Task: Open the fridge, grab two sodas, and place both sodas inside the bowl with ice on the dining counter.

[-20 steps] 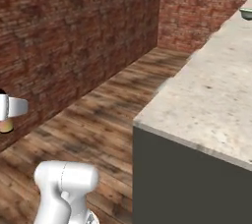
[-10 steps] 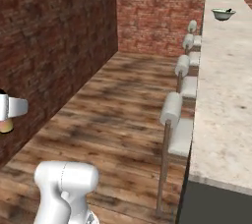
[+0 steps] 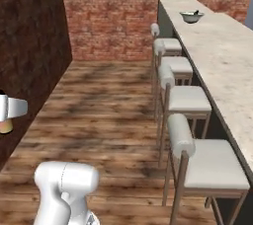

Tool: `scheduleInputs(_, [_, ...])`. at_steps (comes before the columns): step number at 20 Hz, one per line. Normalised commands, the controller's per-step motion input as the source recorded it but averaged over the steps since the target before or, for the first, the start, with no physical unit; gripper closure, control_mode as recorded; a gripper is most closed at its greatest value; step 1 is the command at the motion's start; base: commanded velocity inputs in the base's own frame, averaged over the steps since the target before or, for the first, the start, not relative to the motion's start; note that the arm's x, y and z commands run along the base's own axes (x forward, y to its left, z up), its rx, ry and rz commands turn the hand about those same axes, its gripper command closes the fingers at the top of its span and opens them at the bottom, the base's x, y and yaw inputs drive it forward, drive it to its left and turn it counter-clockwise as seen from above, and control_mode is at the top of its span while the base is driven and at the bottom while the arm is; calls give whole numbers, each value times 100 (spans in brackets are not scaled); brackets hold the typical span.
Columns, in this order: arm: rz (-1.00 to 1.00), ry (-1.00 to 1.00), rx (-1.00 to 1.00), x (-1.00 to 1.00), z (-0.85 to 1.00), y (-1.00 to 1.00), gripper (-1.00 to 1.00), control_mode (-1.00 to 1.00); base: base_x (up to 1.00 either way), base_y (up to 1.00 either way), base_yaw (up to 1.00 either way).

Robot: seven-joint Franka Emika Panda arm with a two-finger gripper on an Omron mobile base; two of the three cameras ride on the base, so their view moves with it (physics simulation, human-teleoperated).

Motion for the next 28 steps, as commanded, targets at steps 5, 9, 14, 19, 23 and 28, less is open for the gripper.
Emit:
scheduleInputs(5, [0, 0, 0, 0, 0, 0, 100, 100, 100, 69, -48])
scheduleInputs(9, [0, 0, 0, 0, 0, 0, 100, 100, 99, 73, -47])
scheduleInputs(14, [0, 0, 0, 0, 0, 0, 100, 100, 100, 72, -47])
scheduleInputs(19, [0, 0, 0, 0, 0, 0, 100, 100, 100, 71, -47])
scheduleInputs(23, [0, 0, 0, 0, 0, 0, 100, 100, 100, 74, -46])
scheduleInputs(28, [0, 0, 0, 0, 0, 0, 100, 100, 100, 75, -45])
